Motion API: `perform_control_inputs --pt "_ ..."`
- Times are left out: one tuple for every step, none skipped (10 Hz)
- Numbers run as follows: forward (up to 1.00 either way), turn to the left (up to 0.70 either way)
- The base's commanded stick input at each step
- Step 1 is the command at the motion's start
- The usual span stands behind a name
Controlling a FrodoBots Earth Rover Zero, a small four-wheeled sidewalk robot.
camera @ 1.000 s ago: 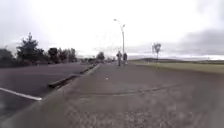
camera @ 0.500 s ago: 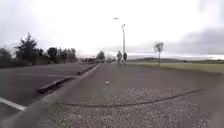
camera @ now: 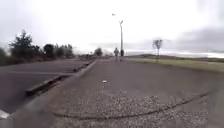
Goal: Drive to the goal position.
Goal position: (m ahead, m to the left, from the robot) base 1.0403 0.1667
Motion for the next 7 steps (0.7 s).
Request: perform_control_inputs --pt "1.0 0.0" --pt "1.0 0.0" --pt "1.0 0.0" --pt "1.0 0.0" --pt "1.0 0.0" --pt "1.0 0.0" --pt "1.0 -0.05"
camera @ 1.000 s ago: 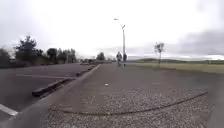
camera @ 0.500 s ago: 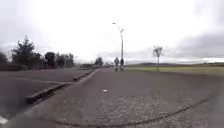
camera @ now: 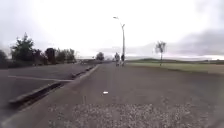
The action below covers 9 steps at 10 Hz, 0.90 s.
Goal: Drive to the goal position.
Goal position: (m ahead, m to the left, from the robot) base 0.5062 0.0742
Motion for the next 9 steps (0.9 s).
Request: perform_control_inputs --pt "1.0 -0.21" --pt "1.0 -0.37" --pt "1.0 -0.4" --pt "1.0 -0.4" --pt "1.0 -0.29" --pt "1.0 -0.11" --pt "1.0 0.0" --pt "1.0 0.0" --pt "1.0 0.0"
